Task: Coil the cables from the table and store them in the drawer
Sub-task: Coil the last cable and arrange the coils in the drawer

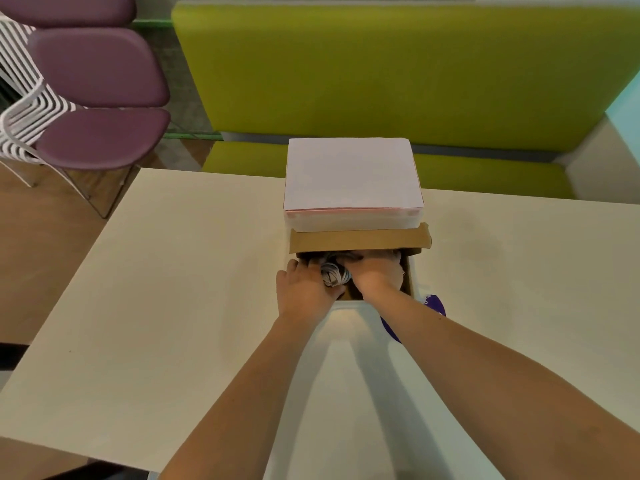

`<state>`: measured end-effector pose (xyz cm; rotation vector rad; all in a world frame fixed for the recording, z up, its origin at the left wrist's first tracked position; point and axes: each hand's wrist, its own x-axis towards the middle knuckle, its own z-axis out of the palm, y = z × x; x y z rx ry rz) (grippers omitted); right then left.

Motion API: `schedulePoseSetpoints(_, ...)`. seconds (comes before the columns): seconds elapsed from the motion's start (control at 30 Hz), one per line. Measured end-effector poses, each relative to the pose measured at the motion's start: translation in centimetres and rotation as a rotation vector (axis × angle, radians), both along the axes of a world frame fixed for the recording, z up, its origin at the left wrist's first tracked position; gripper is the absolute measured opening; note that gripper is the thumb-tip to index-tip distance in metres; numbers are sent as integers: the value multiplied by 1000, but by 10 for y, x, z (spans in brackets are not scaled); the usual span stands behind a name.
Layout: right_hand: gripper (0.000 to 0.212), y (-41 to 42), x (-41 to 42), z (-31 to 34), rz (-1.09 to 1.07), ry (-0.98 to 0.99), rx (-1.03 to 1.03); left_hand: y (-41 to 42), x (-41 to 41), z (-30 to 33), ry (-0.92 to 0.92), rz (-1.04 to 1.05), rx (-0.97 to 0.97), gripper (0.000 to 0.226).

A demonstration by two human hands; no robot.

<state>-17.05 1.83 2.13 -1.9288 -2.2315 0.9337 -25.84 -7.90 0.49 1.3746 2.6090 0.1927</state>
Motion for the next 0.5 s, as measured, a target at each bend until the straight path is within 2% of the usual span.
schedulePoseSetpoints(0.1,71,5,4,-5,64,-95,-12,-1,2,-3,51,12,20,63)
schedulePoseSetpoints(0.17,65,7,11,-9,165,-143,-13,-1,4,-5,77,8,-1,61)
schedulePoseSetpoints(0.23,57,7,18,-13,205,-72,3,0,5,-6,76,9,-10,59)
schedulePoseSetpoints(0.33,56,4,27,-11,63,82,42,-2,5,-10,-5,18,38,62)
schedulePoseSetpoints(0.43,53,6,29,-7,-50,21,20,-6,8,-12,-143,33,140,65)
schedulePoseSetpoints(0.5,49,8,29,-2,-75,11,4,-8,8,-11,-162,18,159,60)
